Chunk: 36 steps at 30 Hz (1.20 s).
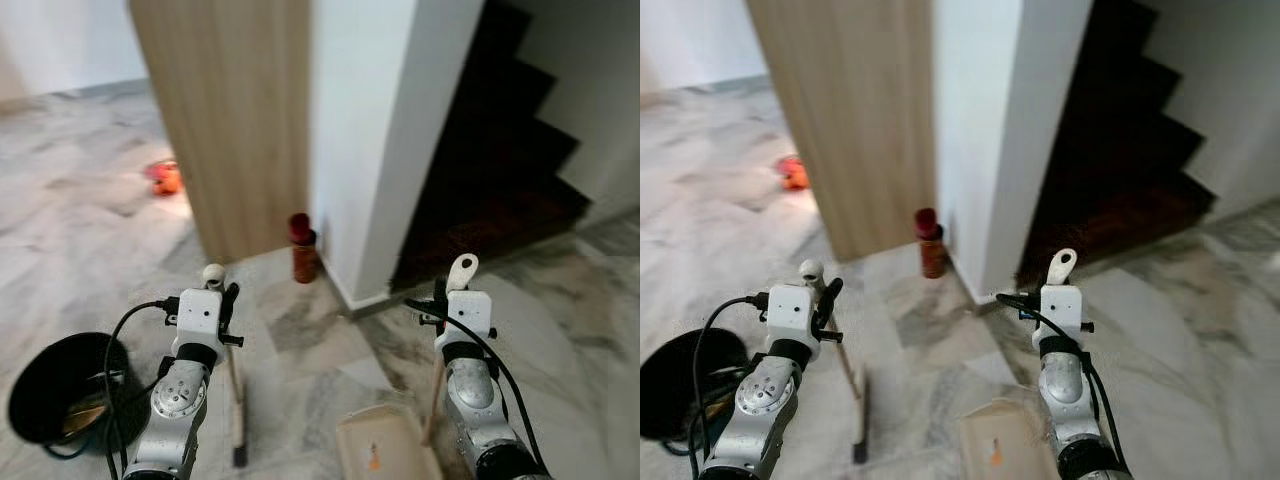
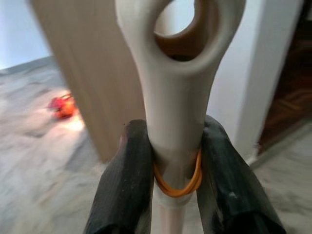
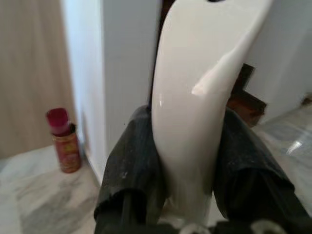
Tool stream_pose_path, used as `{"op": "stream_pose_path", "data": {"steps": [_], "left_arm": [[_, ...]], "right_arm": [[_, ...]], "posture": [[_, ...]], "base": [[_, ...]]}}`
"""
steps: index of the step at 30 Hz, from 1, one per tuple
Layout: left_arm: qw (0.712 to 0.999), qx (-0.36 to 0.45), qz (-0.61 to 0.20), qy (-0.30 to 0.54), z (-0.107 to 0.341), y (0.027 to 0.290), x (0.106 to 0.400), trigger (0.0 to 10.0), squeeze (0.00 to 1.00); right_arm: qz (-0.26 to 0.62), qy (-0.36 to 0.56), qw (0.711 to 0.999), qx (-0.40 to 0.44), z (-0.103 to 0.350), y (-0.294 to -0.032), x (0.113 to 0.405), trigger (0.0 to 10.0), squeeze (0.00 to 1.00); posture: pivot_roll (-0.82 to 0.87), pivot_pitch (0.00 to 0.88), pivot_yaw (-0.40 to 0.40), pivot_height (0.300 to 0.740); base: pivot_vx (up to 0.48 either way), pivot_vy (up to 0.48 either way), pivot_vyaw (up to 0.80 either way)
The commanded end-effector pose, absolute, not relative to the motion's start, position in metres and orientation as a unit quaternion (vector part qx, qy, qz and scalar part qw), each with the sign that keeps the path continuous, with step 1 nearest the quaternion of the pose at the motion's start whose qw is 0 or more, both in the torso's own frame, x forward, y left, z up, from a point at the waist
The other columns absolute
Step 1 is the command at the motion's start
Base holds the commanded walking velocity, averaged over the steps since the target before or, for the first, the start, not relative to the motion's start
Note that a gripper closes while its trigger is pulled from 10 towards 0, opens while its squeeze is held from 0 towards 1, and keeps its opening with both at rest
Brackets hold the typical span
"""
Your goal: Sweep floor
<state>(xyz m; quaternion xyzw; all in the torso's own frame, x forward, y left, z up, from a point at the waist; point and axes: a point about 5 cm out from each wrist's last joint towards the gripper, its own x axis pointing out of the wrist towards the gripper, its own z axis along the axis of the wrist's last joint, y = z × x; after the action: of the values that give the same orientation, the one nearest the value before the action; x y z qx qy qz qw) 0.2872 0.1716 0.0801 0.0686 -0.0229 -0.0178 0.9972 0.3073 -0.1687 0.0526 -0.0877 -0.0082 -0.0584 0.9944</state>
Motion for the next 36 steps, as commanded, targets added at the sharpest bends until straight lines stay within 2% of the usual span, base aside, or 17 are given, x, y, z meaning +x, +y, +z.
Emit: {"op": "stream_pose_path", "data": {"steps": [1,36], "left_arm": [[0.996,0.076,-0.019,-0.035,0.0857,0.1724,0.2893,10.0,0.0],[0.997,0.068,-0.02,-0.035,0.0835,0.1684,0.2857,10.0,0.0]], "right_arm": [[-0.063,-0.018,0.995,-0.077,0.0572,-0.1676,0.3099,10.0,0.0],[-0.059,-0.02,0.995,-0.074,0.0559,-0.1648,0.3082,10.0,0.0]], "posture": [[0.13,0.038,0.029,0.74],[0.13,0.0,0.019,0.74]], "base": [[0.0,0.0,-0.8],[0.0,0.0,-0.8]]}}
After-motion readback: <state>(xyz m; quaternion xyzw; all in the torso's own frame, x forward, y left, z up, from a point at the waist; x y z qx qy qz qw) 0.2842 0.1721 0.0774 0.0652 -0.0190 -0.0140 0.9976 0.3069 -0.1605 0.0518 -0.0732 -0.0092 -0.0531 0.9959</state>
